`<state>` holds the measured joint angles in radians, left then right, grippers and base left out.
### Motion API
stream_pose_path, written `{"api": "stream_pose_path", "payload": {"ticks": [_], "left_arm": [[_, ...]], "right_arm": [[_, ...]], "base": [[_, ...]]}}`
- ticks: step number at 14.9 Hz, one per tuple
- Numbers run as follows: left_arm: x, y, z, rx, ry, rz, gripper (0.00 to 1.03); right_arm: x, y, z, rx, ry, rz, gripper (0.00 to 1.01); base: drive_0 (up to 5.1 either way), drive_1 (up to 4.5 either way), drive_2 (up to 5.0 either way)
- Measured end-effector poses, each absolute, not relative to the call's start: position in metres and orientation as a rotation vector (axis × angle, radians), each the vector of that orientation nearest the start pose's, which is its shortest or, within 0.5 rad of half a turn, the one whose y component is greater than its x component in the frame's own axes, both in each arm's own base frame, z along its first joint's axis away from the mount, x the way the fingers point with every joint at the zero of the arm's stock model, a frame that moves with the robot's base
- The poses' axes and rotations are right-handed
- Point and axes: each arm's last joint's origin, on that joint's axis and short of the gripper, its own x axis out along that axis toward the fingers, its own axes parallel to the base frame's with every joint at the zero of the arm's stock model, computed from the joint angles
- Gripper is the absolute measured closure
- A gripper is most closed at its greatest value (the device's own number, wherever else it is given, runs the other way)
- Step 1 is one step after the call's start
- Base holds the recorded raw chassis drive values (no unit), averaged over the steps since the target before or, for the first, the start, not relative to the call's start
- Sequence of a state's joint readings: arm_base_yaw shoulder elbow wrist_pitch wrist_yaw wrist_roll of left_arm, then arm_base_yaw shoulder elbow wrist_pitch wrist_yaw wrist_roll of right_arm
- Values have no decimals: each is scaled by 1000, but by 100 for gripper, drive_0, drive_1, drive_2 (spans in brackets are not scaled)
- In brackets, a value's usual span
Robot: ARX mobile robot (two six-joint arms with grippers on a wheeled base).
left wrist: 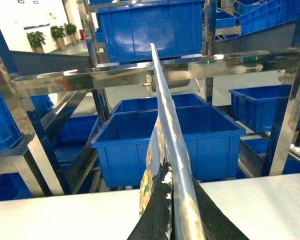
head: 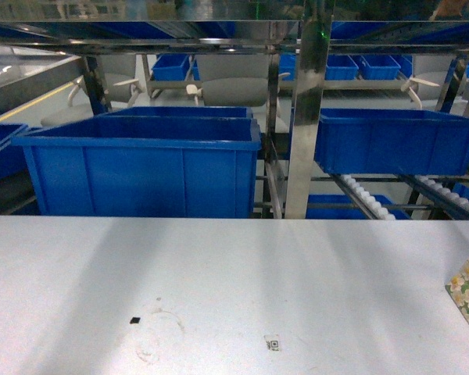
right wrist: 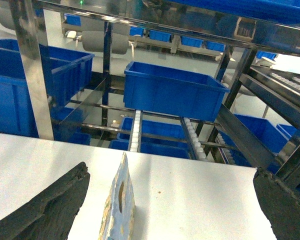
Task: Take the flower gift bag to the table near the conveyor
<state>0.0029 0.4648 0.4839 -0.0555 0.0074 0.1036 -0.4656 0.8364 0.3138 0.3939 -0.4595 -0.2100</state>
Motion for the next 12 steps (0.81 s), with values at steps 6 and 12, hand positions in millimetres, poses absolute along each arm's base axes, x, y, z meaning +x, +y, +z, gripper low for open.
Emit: {"api": "stream_pose_path", "payload": {"ticks": [6,12], "left_arm": [[124,0,283,104,35,-7,101],[137,-8,286,103,0,10,101]], "right_arm": [[132,-57,230,-197,67,-38,3],[133,-58,228,-188,84,-28,3]], "base": [[0,0,0],[0,0,0]]}}
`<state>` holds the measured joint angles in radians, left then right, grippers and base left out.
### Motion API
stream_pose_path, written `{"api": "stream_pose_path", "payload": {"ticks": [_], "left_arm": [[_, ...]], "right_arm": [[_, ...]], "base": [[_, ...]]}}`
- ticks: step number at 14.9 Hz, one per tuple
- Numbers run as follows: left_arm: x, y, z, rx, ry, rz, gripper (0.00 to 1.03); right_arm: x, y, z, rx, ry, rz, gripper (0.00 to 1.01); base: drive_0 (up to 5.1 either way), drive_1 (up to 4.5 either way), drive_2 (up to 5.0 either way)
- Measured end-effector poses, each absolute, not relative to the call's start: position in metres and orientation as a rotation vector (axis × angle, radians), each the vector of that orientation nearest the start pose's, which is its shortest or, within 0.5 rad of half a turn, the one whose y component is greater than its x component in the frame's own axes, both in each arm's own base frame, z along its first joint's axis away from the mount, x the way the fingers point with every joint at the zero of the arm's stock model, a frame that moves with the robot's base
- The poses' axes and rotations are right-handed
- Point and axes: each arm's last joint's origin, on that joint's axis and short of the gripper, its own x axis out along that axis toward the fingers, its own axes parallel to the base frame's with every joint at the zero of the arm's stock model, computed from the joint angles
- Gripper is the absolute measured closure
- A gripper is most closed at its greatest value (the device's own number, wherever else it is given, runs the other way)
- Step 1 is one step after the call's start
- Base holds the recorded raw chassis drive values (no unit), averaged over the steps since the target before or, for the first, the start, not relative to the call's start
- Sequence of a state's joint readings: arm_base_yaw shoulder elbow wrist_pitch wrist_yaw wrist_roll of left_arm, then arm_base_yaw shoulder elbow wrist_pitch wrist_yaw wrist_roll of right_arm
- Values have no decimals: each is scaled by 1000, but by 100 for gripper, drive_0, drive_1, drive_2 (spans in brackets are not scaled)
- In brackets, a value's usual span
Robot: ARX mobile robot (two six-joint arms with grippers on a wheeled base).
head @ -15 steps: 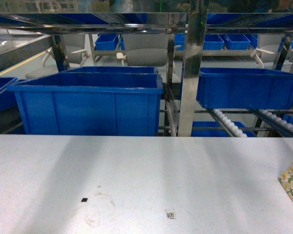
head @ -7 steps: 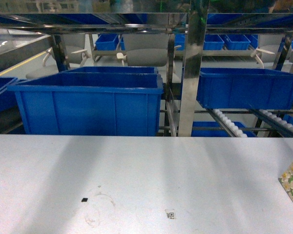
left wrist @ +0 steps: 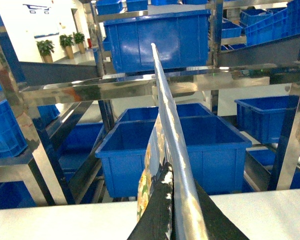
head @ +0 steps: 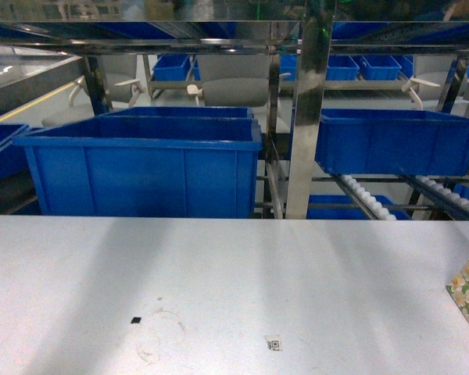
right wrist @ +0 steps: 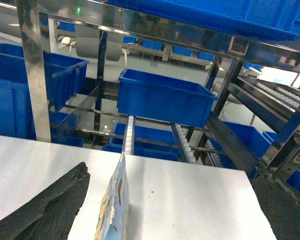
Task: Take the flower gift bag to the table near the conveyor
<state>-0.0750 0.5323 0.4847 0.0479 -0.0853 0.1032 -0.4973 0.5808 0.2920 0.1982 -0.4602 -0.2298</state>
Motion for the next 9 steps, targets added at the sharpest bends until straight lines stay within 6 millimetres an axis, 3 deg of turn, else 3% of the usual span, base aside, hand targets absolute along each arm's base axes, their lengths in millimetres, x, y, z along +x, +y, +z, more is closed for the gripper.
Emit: {"api": "stream_pose_path", "payload": {"ticks": [5,9], "left_arm": [[154,-19,280,107,27,3,101],[188,-56,250,131,129,-27,101]], "right_arm": [[133,-58,228,-188,84,-28,3],[133,-58,228,-188,84,-28,3]], "base": [[0,0,0],[0,0,0]]}}
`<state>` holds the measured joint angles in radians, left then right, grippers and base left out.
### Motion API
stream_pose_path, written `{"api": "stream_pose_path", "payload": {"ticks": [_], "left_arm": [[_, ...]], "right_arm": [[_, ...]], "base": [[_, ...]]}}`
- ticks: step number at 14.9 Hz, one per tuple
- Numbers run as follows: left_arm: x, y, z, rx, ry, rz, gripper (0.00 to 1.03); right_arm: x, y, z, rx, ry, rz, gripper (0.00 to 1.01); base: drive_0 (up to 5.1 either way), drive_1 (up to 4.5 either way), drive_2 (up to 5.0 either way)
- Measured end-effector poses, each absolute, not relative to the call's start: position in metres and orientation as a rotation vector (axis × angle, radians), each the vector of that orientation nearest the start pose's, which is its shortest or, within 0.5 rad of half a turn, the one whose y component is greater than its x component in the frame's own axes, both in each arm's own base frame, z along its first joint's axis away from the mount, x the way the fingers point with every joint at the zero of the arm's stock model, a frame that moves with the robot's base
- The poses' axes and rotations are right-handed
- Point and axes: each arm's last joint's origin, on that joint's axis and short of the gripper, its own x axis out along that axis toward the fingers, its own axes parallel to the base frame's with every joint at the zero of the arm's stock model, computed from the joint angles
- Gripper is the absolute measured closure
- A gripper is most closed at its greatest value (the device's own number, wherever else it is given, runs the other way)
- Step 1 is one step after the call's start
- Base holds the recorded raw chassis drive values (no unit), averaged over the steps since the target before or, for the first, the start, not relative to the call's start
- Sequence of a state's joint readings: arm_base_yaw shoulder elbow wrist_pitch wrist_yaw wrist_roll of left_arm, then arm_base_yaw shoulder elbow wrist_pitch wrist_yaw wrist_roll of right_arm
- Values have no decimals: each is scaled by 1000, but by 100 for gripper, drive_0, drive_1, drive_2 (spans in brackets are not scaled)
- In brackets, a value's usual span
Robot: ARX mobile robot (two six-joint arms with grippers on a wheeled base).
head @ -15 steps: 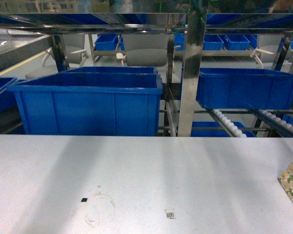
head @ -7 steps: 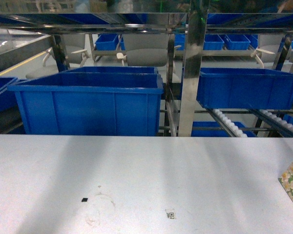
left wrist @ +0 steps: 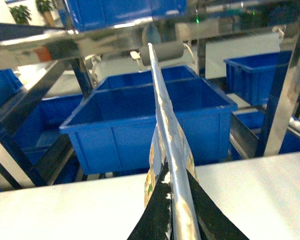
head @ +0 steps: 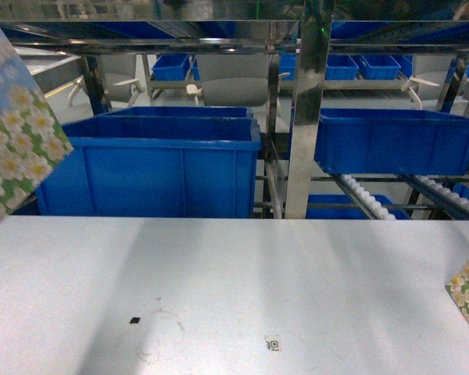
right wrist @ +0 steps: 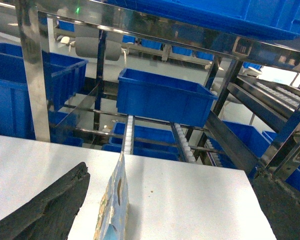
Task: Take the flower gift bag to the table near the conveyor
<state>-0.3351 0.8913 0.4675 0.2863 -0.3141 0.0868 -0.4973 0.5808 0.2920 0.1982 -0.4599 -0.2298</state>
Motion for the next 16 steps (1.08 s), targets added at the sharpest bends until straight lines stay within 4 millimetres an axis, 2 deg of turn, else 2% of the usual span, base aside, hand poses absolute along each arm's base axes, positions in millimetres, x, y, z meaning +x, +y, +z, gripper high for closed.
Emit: {"api": "stream_pose_path", "payload": {"ticks": [2,6,12,13,16], "left_arm": [[200,-66,234,153,188,-63,101],[216,-71,203,197,277,-49,101],[224,-75,187,199,336,-49,101],[237,-84,184,161,377,-66,101],[244,-76,175,146,376,-35,101]], "right_arm": [[133,-58,228,-188,84,-28,3],[133,-58,228,-188,84,-28,3],[133,-58,228,-188,84,-28,3],[133,-58,228,-188,84,-28,3],[133,-58,228,-188,84,-28,3]], "base": [[0,0,0],[0,0,0],[0,0,0],[0,0,0],[0,0,0]]}}
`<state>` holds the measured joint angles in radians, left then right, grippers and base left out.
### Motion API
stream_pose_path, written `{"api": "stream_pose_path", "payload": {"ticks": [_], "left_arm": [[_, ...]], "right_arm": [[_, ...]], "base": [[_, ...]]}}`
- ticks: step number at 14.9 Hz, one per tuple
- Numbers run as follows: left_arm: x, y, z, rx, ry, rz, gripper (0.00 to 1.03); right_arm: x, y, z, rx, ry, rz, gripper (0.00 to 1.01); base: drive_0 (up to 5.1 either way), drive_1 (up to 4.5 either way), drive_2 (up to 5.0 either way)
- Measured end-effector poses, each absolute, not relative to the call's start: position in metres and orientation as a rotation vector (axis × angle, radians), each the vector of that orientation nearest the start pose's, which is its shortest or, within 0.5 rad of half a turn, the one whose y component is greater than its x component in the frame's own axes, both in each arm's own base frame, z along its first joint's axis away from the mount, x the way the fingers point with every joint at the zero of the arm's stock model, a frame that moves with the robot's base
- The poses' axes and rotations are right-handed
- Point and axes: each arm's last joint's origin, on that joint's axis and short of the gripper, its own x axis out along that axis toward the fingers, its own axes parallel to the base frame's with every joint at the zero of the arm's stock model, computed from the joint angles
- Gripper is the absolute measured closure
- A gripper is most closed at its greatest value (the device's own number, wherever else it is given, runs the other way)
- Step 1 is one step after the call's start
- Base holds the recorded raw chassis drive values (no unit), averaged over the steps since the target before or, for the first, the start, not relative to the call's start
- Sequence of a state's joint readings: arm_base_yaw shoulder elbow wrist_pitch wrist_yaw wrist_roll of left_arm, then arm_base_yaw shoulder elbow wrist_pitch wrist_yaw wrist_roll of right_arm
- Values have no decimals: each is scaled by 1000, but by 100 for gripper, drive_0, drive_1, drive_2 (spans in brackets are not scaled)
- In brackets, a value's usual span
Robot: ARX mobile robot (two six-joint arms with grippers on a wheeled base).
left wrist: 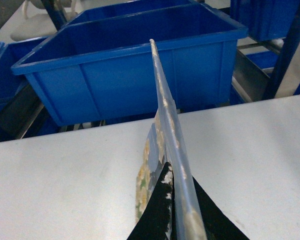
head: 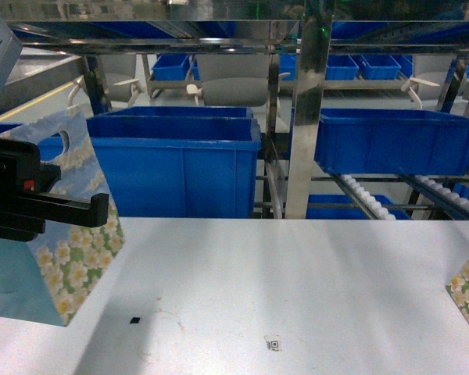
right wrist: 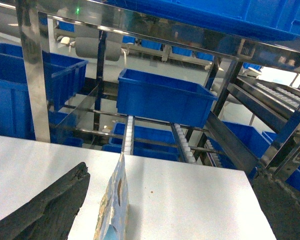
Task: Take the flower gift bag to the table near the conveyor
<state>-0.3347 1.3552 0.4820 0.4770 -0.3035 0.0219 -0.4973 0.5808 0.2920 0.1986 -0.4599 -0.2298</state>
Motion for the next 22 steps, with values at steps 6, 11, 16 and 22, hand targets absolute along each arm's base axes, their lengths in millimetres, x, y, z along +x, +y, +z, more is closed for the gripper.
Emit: {"api": "stream_pose_path", "payload": {"ticks": [6,11,16,22], "left_arm": [[243,-72,141,120,452,-6,101],[249,-63,130,96,469,28,101],[245,-60,126,92,466,28,101],[244,-54,115,96,473,47,101]], "right_arm": [[133,-58,228,-188,84,-28,3],[133,-58,228,-188,84,-28,3],[133,-58,228,-188,84,-28,3],[133,-58,228,-188,84,-27,3]], "base": [[0,0,0],[0,0,0],[0,0,0],[0,0,0]]}}
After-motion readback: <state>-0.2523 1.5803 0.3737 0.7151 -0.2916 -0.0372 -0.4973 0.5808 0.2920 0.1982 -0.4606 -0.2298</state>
